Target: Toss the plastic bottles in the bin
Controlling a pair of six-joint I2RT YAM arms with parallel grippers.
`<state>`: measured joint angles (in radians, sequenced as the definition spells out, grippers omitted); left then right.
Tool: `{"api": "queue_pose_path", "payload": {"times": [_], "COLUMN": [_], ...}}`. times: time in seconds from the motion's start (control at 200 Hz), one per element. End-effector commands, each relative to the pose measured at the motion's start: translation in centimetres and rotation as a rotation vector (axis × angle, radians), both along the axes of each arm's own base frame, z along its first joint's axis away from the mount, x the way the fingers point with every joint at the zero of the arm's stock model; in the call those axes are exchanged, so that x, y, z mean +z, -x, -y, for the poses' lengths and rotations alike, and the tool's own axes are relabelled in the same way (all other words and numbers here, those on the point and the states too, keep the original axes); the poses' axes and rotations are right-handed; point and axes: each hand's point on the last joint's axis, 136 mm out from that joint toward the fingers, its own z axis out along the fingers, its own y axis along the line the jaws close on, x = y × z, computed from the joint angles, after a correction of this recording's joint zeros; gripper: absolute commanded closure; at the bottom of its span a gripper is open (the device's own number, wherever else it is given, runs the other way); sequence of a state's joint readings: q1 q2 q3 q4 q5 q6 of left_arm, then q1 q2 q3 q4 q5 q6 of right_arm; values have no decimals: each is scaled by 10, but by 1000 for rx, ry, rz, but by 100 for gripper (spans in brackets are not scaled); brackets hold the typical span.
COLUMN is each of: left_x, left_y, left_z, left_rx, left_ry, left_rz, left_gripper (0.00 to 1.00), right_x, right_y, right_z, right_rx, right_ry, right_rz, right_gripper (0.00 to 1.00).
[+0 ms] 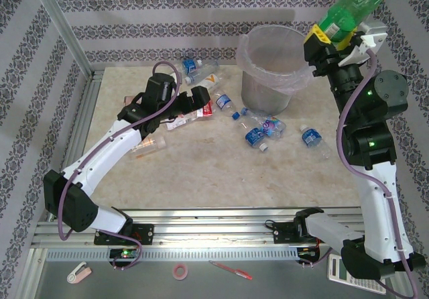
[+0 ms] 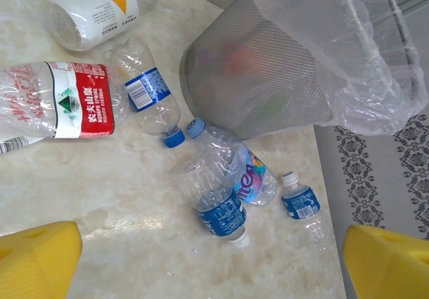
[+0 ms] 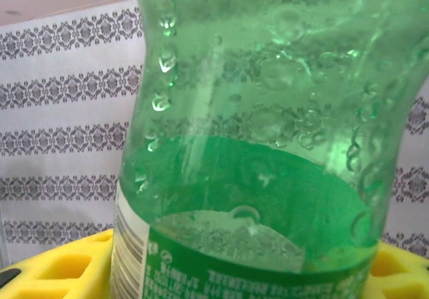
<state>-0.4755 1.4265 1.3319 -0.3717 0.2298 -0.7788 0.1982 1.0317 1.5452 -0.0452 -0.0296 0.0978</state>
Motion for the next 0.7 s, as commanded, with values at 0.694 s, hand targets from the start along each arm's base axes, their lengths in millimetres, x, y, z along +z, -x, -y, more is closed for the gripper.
{"api": "queue_pose_path", "payload": {"times": [0.694], "left_x": [16], "left_y": [1], "left_z": [-9], "left_rx": [25], "left_ry": [8], "left_rz": [38], "left_gripper": [0], "right_x": [-35], "right_y": [-104], "right_z": [15], "right_rx": [-90], "right_ry": [12], "right_rz": [-177], "right_gripper": [87]}}
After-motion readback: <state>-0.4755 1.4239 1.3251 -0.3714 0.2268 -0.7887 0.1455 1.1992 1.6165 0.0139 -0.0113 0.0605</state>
